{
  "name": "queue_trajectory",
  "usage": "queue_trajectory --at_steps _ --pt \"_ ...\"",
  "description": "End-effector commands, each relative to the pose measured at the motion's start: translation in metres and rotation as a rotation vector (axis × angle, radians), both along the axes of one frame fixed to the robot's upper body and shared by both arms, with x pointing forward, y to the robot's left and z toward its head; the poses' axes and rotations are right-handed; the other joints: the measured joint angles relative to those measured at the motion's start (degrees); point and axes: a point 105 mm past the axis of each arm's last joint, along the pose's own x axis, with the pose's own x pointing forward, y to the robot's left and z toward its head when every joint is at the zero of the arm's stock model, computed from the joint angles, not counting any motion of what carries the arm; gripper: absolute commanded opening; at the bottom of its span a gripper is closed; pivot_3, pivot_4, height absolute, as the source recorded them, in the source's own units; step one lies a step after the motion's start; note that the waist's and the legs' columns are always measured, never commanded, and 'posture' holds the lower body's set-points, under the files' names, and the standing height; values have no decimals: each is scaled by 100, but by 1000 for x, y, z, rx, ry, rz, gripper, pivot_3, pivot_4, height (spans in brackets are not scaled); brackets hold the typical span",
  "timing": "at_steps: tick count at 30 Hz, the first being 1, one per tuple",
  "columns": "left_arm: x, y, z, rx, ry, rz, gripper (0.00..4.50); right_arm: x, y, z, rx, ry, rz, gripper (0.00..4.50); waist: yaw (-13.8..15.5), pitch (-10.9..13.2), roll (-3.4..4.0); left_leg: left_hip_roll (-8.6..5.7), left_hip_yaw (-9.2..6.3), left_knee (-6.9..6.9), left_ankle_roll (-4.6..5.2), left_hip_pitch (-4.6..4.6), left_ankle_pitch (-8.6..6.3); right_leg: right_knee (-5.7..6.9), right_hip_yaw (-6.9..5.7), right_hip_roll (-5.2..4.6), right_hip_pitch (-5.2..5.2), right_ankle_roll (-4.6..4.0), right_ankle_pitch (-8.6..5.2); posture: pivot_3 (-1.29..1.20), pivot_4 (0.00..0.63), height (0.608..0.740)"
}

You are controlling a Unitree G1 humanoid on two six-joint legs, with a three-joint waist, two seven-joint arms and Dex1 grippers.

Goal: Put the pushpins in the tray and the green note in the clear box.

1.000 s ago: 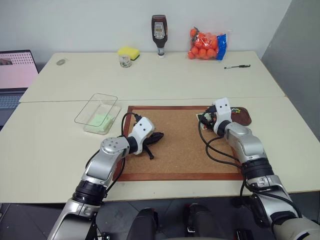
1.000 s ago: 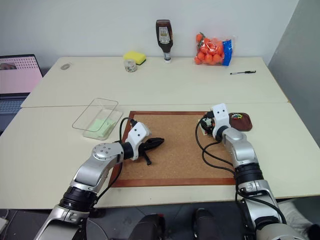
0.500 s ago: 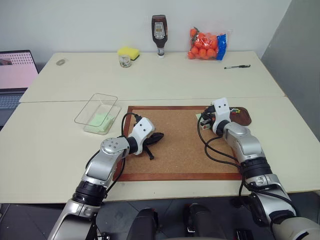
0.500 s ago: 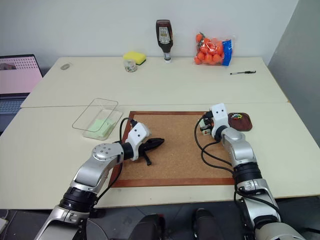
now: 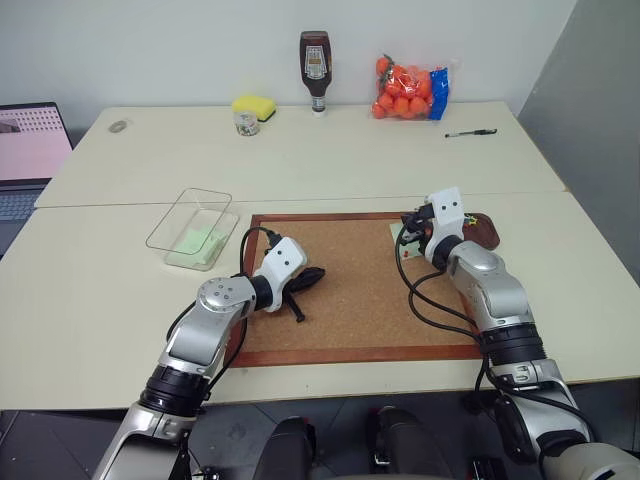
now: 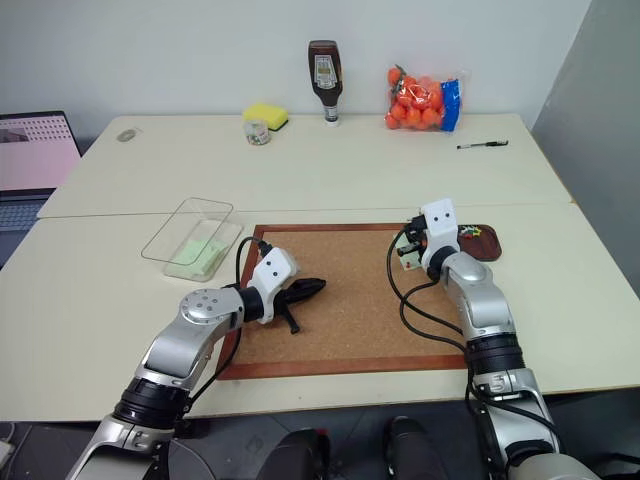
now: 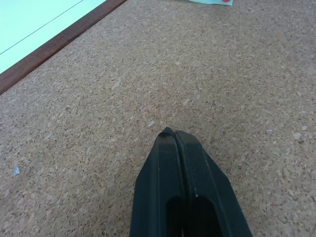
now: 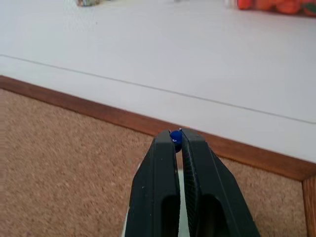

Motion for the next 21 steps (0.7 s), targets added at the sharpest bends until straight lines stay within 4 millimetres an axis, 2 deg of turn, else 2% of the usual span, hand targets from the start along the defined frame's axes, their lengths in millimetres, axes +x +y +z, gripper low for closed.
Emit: queue_trajectory --at_steps 1,4,11,14,18,21 --pt "-9 -4 -15 33 55 -29 0 -3 -3 16 26 -56 -12 64 -18 0 0 0 0 0 0 0 0 0 0 0 0 0 0 0 150 740" --pt "-8 -4 -14 34 52 -29 0 -6 -11 23 27 -80 -38 64 -23 0 0 0 2 0 0 -2 0 -4 2 -1 0 0 0 0 150 740" --pt "-7 -3 -12 25 32 -21 0 -26 -63 29 1 -105 -184 64 -14 0 0 -3 2 -1 0 -5 0 -8 1 -5 0 1 -1 0 150 740" --pt "-6 -2 -12 26 27 -19 0 -35 -84 26 -29 -92 -244 64 -22 0 1 -3 4 -1 0 -3 0 -6 2 -5 0 1 -1 0 150 740" --pt "-1 -1 -10 37 6 -23 0 -37 -114 11 -80 -31 -335 64 -26 -1 2 -3 3 0 2 0 1 -3 1 -3 2 2 0 0 150 740" --pt "0 -2 -9 37 2 -27 0 -34 -120 4 -77 -2 -351 64 -28 -1 2 -4 8 0 4 1 2 -4 5 -3 2 6 2 0 150 740"
